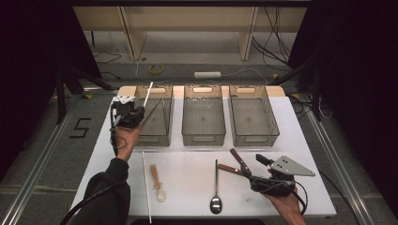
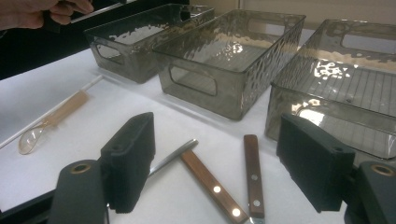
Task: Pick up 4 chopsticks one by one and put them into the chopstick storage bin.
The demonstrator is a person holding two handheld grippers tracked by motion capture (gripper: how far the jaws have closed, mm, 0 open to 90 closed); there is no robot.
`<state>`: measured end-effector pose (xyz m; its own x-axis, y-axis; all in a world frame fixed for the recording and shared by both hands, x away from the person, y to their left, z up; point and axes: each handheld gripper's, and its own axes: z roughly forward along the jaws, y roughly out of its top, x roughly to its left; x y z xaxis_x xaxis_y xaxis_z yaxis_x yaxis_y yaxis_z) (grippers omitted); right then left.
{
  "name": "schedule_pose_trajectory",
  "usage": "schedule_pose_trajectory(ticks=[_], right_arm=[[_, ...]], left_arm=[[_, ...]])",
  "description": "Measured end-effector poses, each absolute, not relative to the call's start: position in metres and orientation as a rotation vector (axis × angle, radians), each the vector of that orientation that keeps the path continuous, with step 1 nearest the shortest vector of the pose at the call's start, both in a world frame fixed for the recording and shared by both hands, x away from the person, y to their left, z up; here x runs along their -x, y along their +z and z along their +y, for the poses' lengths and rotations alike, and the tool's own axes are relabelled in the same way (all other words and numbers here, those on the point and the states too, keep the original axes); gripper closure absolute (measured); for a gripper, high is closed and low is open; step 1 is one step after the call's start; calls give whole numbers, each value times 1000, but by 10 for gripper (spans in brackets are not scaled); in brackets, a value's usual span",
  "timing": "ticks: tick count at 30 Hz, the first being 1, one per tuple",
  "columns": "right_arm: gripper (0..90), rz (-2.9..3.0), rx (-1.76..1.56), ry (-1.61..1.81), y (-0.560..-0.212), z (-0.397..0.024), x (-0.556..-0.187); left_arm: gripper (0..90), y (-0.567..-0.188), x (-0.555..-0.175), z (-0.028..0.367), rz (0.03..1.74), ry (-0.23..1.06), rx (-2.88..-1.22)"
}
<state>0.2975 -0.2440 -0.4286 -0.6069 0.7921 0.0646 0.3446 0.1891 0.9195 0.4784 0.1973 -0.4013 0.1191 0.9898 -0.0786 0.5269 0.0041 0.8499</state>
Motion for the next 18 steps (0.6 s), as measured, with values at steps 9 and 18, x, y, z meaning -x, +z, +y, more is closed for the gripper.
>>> schedule_pose_trajectory(ticks=[9,18], right_arm=[[291,2040,-1064,1407,-428,-245,-297],[291,2039,-1065,1411,-428,-245,-297]], left_arm=[[846,-402,-490,184,1487,741,-1665],[846,-408,-500,177,1490,728,-1707]])
